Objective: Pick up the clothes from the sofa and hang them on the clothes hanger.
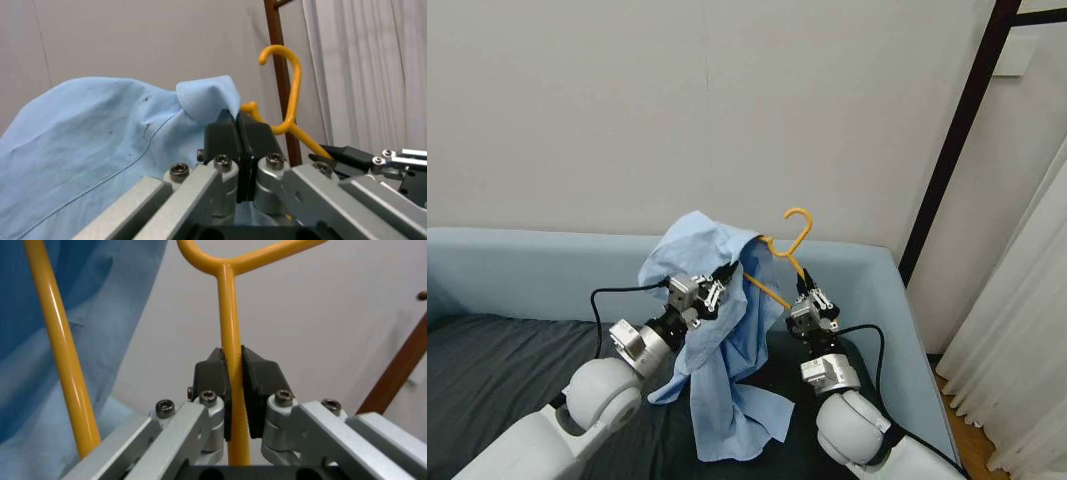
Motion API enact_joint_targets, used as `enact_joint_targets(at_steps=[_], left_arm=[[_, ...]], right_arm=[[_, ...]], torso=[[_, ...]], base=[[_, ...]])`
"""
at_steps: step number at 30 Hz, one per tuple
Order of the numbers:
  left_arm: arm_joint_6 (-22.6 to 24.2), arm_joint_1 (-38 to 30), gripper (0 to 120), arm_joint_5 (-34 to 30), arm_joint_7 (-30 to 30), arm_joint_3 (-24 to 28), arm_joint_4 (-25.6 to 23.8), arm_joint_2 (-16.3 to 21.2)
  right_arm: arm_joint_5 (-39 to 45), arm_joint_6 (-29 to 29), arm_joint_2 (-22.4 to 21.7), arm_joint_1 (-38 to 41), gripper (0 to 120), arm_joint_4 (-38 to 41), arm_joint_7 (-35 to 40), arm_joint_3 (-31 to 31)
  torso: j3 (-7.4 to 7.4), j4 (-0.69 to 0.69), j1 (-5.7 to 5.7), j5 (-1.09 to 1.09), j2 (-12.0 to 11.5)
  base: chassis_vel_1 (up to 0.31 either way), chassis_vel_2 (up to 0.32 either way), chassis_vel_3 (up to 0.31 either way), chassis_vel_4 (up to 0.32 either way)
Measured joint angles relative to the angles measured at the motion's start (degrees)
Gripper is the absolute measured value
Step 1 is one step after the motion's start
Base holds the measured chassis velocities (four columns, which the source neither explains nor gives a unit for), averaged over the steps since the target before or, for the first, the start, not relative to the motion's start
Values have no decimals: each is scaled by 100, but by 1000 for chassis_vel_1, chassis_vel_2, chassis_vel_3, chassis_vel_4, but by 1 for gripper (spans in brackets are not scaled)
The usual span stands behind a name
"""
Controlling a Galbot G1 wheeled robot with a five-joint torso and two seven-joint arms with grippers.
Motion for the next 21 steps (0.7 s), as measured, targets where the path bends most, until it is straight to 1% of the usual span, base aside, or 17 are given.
enact_joint_targets(at_steps=[2,3,5,7,9,10,12,13,15,17,18,21], left_arm=[[-40,-328,0,-141,-36,49,-6,25],[-40,-328,0,-141,-36,49,-6,25],[-76,-568,0,-244,-39,87,-12,18],[-102,-737,0,-323,-40,96,-17,-19],[-119,-764,0,-336,-22,109,0,-59],[-119,-764,0,-336,-22,109,0,-59],[-186,-621,0,-151,49,167,143,-113],[-186,-621,0,-151,49,167,143,-113],[-274,-463,0,63,104,230,331,-194],[-340,-369,0,207,136,317,518,-282],[-340,-369,0,207,136,317,518,-282],[-363,-321,0,340,220,404,747,-397]], right_arm=[[-23,-159,-32,226,5,120,-16,164],[-23,-159,-32,226,5,120,-16,164],[-190,-237,-135,408,5,198,-112,347],[-618,-280,-331,509,5,250,-374,603],[-1273,-221,-557,476,5,247,-694,814],[-1273,-221,-557,476,5,247,-694,814],[-1768,-67,-725,203,5,98,-859,789],[-1768,-67,-725,203,5,98,-859,789],[-2154,147,-689,-169,5,-174,-863,646],[-2512,387,-548,-455,5,-477,-791,486],[-2512,387,-548,-455,5,-477,-791,486],[-2831,559,-310,-677,5,-856,-673,191]], torso=[[0,1,0,0,0],[0,1,0,0,0],[0,1,1,1,-1],[0,0,1,-1,0],[0,-1,1,0,0],[0,-1,1,0,0],[0,-1,0,-1,0],[0,-1,0,-1,0],[0,0,0,0,-1],[0,1,0,1,-2],[0,1,0,1,-2],[0,0,0,0,-2]], base=[[0,0,0,0],[0,0,0,0],[0,0,0,0],[0,0,0,0],[0,0,0,0],[0,0,0,0],[0,0,0,0],[0,0,0,0],[0,0,0,0],[0,0,0,0],[0,0,0,0],[0,0,0,0]])
